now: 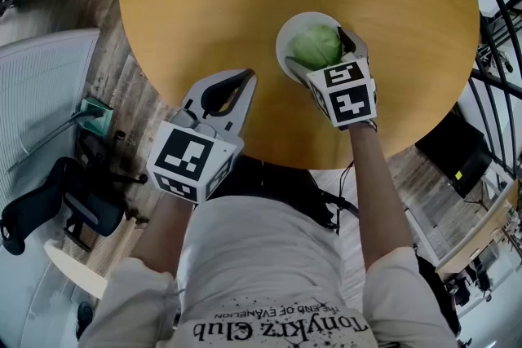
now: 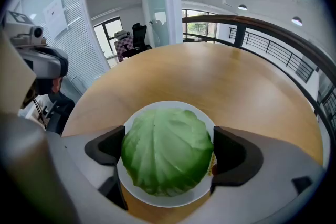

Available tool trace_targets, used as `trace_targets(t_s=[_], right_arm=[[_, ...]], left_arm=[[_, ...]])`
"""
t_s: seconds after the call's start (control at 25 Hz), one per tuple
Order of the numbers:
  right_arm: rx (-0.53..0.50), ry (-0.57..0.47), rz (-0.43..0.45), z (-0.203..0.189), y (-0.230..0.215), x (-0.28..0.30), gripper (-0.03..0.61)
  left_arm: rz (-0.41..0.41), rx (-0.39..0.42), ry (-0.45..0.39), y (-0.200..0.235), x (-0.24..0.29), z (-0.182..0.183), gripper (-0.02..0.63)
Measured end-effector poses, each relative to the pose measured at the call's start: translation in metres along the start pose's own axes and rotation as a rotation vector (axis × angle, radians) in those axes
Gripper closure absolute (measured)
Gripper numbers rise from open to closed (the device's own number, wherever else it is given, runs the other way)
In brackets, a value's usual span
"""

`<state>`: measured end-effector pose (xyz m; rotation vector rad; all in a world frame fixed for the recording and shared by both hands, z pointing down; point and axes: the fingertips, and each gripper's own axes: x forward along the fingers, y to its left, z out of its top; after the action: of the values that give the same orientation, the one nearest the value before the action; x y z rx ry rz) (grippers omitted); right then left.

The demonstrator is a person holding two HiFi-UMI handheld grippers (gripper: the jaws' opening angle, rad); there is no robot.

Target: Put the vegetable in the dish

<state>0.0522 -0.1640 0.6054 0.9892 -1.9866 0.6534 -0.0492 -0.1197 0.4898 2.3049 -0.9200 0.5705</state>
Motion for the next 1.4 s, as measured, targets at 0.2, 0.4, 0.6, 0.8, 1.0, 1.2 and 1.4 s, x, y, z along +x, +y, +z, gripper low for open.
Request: trace_targets(t_s=[0.2,0.4,0.6,0.8,1.0,1.2,1.4], right_arm=[[-0.006,-0.031,-0.022,0.009,-0.003,-0.011,0.083],[-0.001,-0.051,-0.007,0.016,0.005,-0.035,0.084],[-0.045,-0.083,0.008,0.022,0.026,-0.068,0.084],[-0.053,-0.124,-0.007,0.023,0.040,-0.102,0.087],[-0.023,-0.217,-0.044,0.031,0.053,-0.161,0.166],[-0.060,-0.289,-0.117,0.031,0.067,-0.210,0.420],[-0.039,-0.351,-0.153,0.020,0.084,-0.245,0.540]], left_arm=[[0.002,0.001,0.000,0.000,-0.003,0.001,0.591],[-0.004,0.032,0.004,-0.008,-0.011,0.006,0.591],[-0.001,0.079,-0.015,-0.017,-0.030,0.018,0.591],[-0.013,0.126,-0.030,-0.029,-0.048,0.025,0.591],[-0.012,0.157,-0.052,-0.047,-0.074,0.029,0.591],[-0.028,0.209,-0.057,-0.067,-0.091,0.027,0.591],[-0.059,0.226,-0.082,-0.096,-0.105,0.025,0.591]])
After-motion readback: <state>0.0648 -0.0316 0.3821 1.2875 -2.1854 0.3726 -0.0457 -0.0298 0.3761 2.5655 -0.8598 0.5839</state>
